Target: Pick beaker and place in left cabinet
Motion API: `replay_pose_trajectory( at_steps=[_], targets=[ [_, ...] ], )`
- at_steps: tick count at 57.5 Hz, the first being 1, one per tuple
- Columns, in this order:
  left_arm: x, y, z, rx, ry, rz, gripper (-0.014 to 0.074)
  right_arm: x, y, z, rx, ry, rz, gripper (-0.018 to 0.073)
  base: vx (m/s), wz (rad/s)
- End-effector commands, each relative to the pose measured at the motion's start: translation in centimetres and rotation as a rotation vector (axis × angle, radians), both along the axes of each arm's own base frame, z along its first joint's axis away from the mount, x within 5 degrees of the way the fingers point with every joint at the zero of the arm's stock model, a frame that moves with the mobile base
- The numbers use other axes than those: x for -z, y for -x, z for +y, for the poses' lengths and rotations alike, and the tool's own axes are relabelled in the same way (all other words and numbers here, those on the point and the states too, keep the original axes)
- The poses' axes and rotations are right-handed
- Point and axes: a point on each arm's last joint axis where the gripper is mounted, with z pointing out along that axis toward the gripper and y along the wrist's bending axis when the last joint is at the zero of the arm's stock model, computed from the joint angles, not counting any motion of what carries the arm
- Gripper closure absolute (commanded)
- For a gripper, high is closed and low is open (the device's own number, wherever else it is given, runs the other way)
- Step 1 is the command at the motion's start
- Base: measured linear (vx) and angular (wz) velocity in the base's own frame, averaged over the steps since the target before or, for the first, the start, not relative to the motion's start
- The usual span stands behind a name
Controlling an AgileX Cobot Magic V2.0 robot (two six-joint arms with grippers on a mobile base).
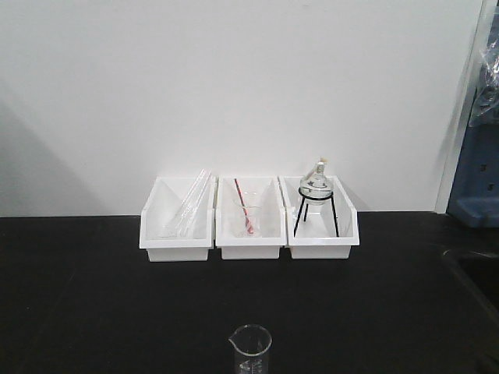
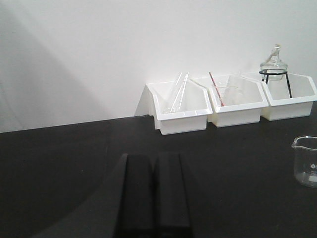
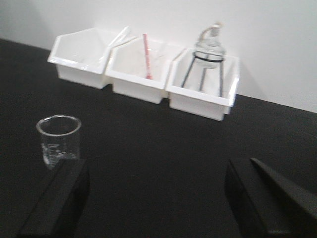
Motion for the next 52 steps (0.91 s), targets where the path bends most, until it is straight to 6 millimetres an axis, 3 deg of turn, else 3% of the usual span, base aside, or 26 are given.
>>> replay_pose_trajectory(
  at_steps=[1,12,18,30,52],
  targets=[
    [-0.3,0.1,0.0,-0.001,0.022,-0.084,0.0595,-1.7,-2.5,1.6,-0.144,-0.017,-0.116,-0.0054,0.0,0.0],
    [-0.3,0.1,0.0,-0.001,0.022,-0.084,0.0595,-0.5,-8.5,3.0,-0.212,-0.039,-0.045,-0.0054,0.0,0.0],
    [-0.3,0.1,0.0,-0.001,0.022,-0.084,0.0595,0.7,-10.7,3.9,-0.254,-0.087,0.01,-0.0054,0.0,0.0],
    [-0.3,0.1,0.0,-0.001,0.022,-0.084,0.0595,3.2,-12.9,8.6,-0.388,-0.058,0.078,-0.0054,0.0,0.0],
    [-0.3,0.1,0.0,-0.001,0.022,-0.084,0.0595,6.3,-15.5,12.4,-0.4,-0.063,0.171,-0.0054,0.0,0.0]
  ],
)
